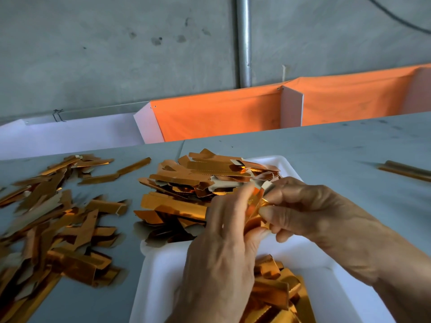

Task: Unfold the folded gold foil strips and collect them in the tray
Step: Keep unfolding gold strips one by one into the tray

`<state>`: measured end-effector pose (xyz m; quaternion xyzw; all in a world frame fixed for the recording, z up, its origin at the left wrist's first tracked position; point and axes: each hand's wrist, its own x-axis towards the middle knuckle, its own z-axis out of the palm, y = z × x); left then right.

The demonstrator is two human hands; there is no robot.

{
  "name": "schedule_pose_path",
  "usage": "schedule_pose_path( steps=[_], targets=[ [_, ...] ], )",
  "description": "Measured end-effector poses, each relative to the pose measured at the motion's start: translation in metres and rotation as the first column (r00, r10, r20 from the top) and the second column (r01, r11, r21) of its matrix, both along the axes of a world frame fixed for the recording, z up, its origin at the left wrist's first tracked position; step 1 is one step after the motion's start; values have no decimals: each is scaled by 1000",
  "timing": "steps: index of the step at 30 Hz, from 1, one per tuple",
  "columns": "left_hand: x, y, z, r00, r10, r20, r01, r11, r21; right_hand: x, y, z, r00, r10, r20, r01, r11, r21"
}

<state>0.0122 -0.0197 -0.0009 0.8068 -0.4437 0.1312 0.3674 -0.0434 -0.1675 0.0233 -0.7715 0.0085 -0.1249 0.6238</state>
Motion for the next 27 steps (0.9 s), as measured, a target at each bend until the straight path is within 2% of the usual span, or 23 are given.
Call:
schedule_pose_path(
  steps=[2,4,7,11,16,19,24,27],
  targets=[
    [2,-1,0,997,-20,80,19,1000,19,0,0,0,1000,10,-16,-9,1000,20],
    [5,-1,-4,997,-27,76,28,1000,-10,-1,1,2,998,47,-42,-46,999,22],
    [6,0,-8,1000,-29,7,29,999,-22,-3,0,3,993,70,-91,-70,998,-2],
    [3,-1,-12,997,-42,-65,43,999,17,-3,1,3,993,16,-121,-26,997,-77],
    [7,4,-10,991,20,-136,-14,999,47,-5,3,5,991,31,-127,-48,989,-137],
    [10,8,-10,984,18,-180,-18,1000,2,-8,4,8,996,43,-81,-48,996,-72],
    [8,10,-8,957,-62,-284,53,998,-40,-5,-2,4,993,-110,-52,113,991,74],
    [8,10,-3,891,-180,-416,137,982,-132,-4,-5,5,995,-63,-78,74,988,136]
  ],
)
